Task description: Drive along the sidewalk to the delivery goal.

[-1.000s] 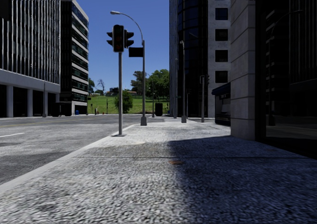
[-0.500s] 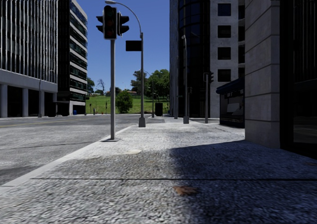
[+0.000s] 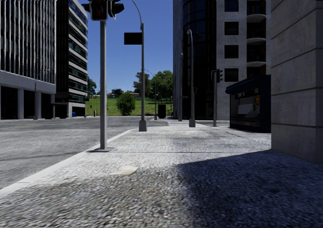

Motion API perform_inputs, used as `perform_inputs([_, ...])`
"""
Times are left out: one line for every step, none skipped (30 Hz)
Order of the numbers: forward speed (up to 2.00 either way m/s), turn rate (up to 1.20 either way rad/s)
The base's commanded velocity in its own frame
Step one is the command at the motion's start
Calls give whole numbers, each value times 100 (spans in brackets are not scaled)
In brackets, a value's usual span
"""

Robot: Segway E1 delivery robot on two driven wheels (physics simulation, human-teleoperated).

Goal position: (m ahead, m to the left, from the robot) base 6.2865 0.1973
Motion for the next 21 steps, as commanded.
perform_inputs([200, 0])
perform_inputs([200, 0])
perform_inputs([200, 0])
perform_inputs([200, 0])
perform_inputs([200, 0])
perform_inputs([200, 0])
perform_inputs([200, 0])
perform_inputs([200, 0])
perform_inputs([200, 0])
perform_inputs([200, 0])
perform_inputs([200, 0])
perform_inputs([200, 0])
perform_inputs([200, 0])
perform_inputs([200, 0])
perform_inputs([200, 0])
perform_inputs([200, 0])
perform_inputs([200, 0])
perform_inputs([200, 0])
perform_inputs([200, 0])
perform_inputs([200, 0])
perform_inputs([200, 0])
